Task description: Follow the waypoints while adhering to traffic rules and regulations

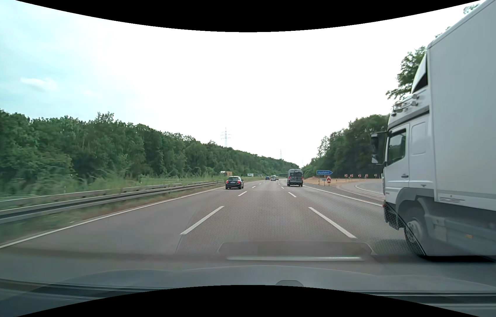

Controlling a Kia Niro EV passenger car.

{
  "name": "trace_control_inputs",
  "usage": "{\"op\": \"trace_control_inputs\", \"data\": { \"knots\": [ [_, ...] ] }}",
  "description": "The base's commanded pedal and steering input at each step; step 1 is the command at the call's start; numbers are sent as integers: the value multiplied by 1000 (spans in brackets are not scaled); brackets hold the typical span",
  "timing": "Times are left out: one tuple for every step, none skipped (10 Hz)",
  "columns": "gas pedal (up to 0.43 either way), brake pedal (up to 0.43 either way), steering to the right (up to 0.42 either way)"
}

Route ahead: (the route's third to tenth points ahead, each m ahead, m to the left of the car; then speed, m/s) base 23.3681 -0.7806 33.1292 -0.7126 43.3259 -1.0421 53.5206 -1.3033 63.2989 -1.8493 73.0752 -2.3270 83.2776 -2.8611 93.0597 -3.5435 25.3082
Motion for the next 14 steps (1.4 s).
{"op": "trace_control_inputs", "data": {
  "knots": [
    [280,0,3],
    [280,0,3],
    [280,0,3],
    [280,0,3],
    [280,0,1],
    [280,0,0],
    [280,0,0],
    [280,0,0],
    [280,0,0],
    [280,0,0],
    [280,0,0],
    [287,0,1],
    [287,0,3],
    [287,0,3]
  ]
}}
